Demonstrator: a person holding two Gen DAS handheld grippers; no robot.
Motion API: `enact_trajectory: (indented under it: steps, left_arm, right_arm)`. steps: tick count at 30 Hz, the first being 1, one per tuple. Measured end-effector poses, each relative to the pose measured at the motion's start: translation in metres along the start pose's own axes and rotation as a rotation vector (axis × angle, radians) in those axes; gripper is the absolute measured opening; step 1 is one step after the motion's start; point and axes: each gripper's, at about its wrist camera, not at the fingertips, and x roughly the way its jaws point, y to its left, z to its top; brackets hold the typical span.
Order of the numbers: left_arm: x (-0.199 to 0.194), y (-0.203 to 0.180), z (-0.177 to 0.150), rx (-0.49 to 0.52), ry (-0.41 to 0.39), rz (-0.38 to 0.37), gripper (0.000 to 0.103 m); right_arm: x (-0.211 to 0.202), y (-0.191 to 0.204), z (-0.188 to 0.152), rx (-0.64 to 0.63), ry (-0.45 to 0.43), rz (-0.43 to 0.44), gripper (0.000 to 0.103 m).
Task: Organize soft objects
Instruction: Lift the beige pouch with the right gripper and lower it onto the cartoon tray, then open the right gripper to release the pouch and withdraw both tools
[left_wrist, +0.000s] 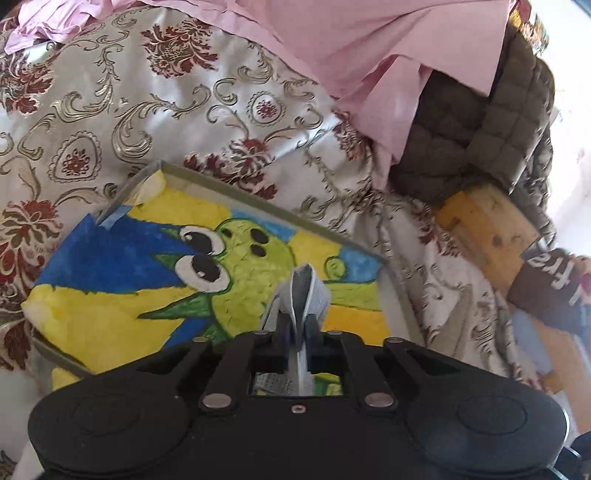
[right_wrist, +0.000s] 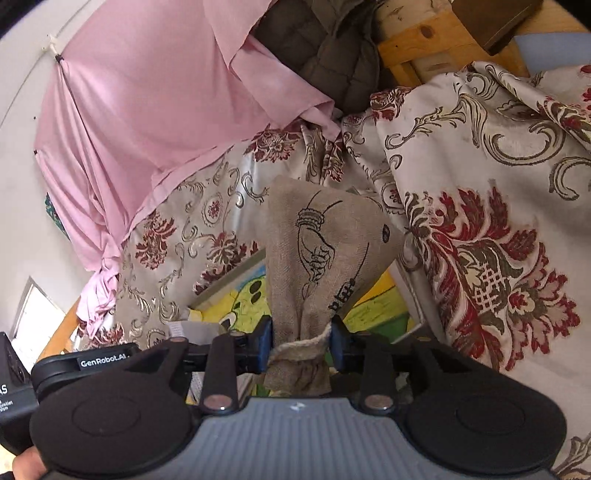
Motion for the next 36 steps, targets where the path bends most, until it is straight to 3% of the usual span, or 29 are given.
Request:
enact_trajectory:
  steps: [5,12,17,22,26,31,36]
  left_arm:
    - [0.003,-0.002,-0.005,-0.007,0.021,0.031,0.019]
    - [-0.007,-0.002,-0.004,-0.019,0.008,0.062,0.06]
    - [-0.023,-0.003,-0.002,-0.02,-0.018,0.084,0.07]
    - [-0.062,-0.016,-0.001,0.03,-0.102,0.071,0.082]
    - [-0.1,-0.031,-0.006,0.099,-0.162,0.035,0.086]
    - [-0.154,-0.039,-0.021,0.158,-0.232,0.015,0.098]
    - [-0.204,-0.04,-0.042,0.218,-0.276,0.011,0.101]
  right_arm:
    - [-0.002,0.01,0.002,-0.056,0.004,0.006,0.054]
    - [-0.011,0.024,0.002,-0.117,-0.021,0.006,0.067]
    - [-0.036,0.036,0.005,-0.17,-0.071,-0.001,0.083]
    - [-0.075,0.051,0.006,-0.221,-0.138,-0.003,0.1]
    - [-0.11,0.063,0.002,-0.259,-0.187,0.006,0.103]
    - [-0.149,0.08,-0.007,-0.308,-0.245,0.01,0.103]
    - [-0.191,0.095,-0.035,-0.394,-0.319,-0.007,0.103]
